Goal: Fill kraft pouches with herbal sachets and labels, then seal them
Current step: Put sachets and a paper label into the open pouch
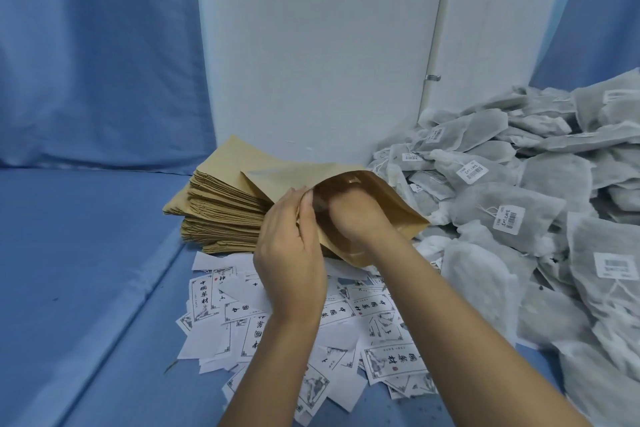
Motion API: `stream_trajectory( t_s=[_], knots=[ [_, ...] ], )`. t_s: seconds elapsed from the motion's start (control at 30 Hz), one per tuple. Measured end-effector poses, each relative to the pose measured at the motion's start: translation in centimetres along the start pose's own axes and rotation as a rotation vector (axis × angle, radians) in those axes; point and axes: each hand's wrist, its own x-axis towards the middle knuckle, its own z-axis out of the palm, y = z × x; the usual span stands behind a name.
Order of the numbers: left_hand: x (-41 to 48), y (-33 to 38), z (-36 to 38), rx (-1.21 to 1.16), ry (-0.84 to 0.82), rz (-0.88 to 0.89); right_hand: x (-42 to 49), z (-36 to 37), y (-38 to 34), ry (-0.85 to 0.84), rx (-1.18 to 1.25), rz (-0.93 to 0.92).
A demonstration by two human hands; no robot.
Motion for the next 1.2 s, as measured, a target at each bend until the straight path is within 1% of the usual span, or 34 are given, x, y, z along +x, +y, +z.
stream_trajectory(
  t_s=[0.03, 0.13, 0.17, 0.2, 0.27, 0.33, 0.37, 0.4, 0.43, 0.5, 0.57, 0.67, 0.73, 0.87, 0.93, 1.0, 1.03, 1.07, 1.13, 1.2],
  knots=[
    [-0.1, 0.1, 0.0, 0.002, -0.003, -0.001, 0.2, 0.1, -0.1, 0.009, -0.035, -0.016],
    [0.2, -0.2, 0.2, 0.027, -0.079, -0.033, 0.3, 0.6, 0.4, -0.019, -0.02, -0.032],
    [0.4, -0.4, 0.2, 0.044, -0.106, -0.044, -0.1, 0.7, 0.5, 0.012, -0.022, -0.042],
    [0.6, -0.6, 0.2, 0.07, -0.128, -0.056, -0.6, 0.8, 0.7, 0.083, -0.008, -0.049],
    [1.0, -1.1, 0.1, 0.144, -0.153, -0.094, -1.5, 1.1, 1.6, 0.349, 0.019, -0.106],
    [1.3, -1.9, -0.1, 0.211, -0.159, -0.134, -2.9, 1.3, 2.4, 0.657, 0.213, -0.218],
    [1.5, -2.2, -0.3, 0.222, -0.163, -0.152, -3.3, 1.4, 3.0, 0.78, 0.326, -0.285],
    [1.6, -2.5, -0.4, 0.2, -0.169, -0.173, -3.7, 1.4, 3.7, 0.879, 0.403, -0.328],
    [1.7, -2.7, -0.6, 0.142, -0.172, -0.199, -3.9, 1.4, 4.5, 0.951, 0.46, -0.331],
    [2.0, -2.9, -0.8, 0.021, -0.156, -0.245, -3.6, 1.4, 5.9, 1.012, 0.577, -0.242],
    [2.1, -2.9, -1.1, -0.005, -0.122, -0.238, -3.2, 1.3, 7.4, 0.998, 0.633, -0.138],
    [2.3, -3.1, -1.2, -0.027, -0.059, -0.206, -2.9, 1.7, 9.6, 0.898, 0.482, -0.091],
    [2.3, -3.1, -1.1, -0.033, -0.024, -0.191, -2.6, 2.0, 10.6, 0.796, 0.411, -0.056],
    [2.1, -2.9, -0.9, -0.052, 0.028, -0.165, -1.7, 2.2, 11.6, 0.543, 0.34, 0.119],
    [2.1, -2.8, -0.9, -0.078, 0.068, -0.177, -1.8, 2.0, 11.8, 0.47, 0.303, 0.103],
    [2.2, -2.6, -0.9, -0.095, 0.107, -0.213, -2.0, 1.6, 11.6, 0.476, 0.305, 0.048],
    [2.3, -2.6, -1.0, -0.097, 0.121, -0.231, -2.0, 1.5, 11.6, 0.504, 0.289, 0.018],
    [2.4, -2.6, -1.0, -0.097, 0.132, -0.244, -1.9, 1.4, 11.6, 0.546, 0.232, -0.012],
    [2.5, -2.5, -1.0, -0.097, 0.145, -0.257, -1.8, 1.2, 11.7, 0.615, 0.043, -0.058],
    [2.5, -2.5, -1.0, -0.094, 0.15, -0.266, -1.7, 1.2, 11.8, 0.653, -0.051, -0.081]
  ],
)
